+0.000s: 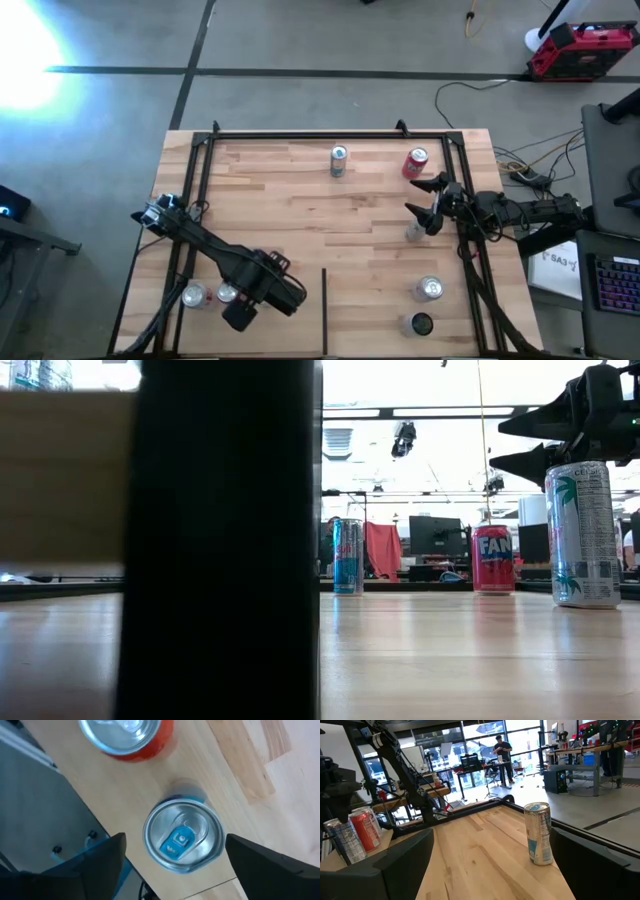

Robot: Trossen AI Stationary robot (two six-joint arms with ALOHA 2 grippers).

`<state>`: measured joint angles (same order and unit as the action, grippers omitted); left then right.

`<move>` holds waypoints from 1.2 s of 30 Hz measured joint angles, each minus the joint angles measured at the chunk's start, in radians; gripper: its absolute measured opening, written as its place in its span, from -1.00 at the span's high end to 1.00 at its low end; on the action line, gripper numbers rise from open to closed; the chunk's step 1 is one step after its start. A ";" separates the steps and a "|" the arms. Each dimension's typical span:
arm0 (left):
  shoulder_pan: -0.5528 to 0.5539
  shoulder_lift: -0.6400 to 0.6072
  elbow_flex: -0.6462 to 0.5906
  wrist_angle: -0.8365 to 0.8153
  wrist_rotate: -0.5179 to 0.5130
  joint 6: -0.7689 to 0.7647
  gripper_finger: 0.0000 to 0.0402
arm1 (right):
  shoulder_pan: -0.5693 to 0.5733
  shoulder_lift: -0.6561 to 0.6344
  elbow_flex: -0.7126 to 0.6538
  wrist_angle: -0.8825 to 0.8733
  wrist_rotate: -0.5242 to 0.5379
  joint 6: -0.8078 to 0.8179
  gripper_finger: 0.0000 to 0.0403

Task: Place canned beverage on shelf
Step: Put the bottom blue soda can on the shelf

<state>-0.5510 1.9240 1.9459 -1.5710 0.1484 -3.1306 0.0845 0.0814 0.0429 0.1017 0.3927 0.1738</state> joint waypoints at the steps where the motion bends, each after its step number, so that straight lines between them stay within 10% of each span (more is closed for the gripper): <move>1: 0.000 -0.001 0.004 0.001 0.001 -0.004 -0.64 | 0.000 0.000 0.000 0.000 0.000 0.001 -0.90; 13: -0.005 -0.017 0.004 0.000 -0.008 0.149 -0.73 | 0.000 0.000 0.000 0.000 0.000 0.000 -0.90; 28: -0.003 -0.031 0.004 0.006 -0.116 1.178 -0.73 | 0.000 0.000 0.000 0.000 0.000 0.000 -0.90; 36: -0.005 -0.031 0.004 0.000 -0.084 1.448 -0.73 | 0.000 0.000 0.000 0.000 0.000 0.001 -0.90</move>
<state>-0.5556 1.8927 1.9499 -1.5711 0.0643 -1.6822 0.0846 0.0814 0.0429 0.1016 0.3927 0.1744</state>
